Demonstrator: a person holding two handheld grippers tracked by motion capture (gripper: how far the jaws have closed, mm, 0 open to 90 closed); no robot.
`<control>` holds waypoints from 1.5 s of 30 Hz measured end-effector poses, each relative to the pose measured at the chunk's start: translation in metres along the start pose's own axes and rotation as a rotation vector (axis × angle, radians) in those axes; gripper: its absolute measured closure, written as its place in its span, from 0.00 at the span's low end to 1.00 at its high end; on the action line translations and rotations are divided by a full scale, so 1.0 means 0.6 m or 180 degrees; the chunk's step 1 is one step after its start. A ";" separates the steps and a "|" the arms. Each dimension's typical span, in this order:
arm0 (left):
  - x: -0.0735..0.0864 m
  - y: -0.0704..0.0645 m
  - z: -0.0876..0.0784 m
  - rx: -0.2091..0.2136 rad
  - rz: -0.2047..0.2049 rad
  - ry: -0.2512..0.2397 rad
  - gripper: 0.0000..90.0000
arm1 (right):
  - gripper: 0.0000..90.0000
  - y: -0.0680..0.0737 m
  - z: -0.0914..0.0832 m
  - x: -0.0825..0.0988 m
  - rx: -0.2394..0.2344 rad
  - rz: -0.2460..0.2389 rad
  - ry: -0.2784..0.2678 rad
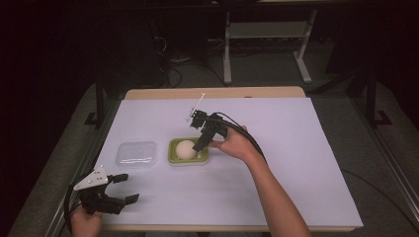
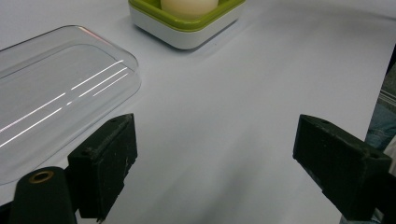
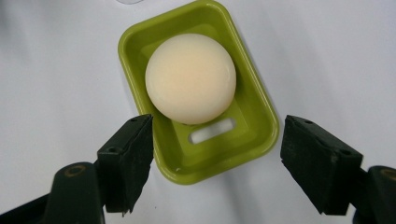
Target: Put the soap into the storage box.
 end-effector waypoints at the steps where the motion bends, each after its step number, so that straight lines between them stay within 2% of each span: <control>1: 0.000 0.000 0.000 0.0001 0.0005 0.0007 0.14 | 0.28 0.000 -0.001 0.001 0.0005 0.0003 -0.0013; 21: 0.000 -0.001 0.000 -0.0004 0.0018 0.0010 0.14 | 0.28 -0.004 -0.026 0.050 0.0039 0.0117 -0.0101; 45: 0.001 -0.002 0.004 -0.0003 0.0010 0.0028 0.14 | 0.28 -0.005 -0.060 0.123 0.0114 0.0343 -0.0183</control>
Point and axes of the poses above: each handheld gripper's, and its own axes: z roughly forward along the jaws, x roughly out of its underside, y roughly to its left, the point moved 10 cm from there along z, roughly forward along the jaws, and after that the axes turned 9 degrees about -z, right-handed, at the moved point
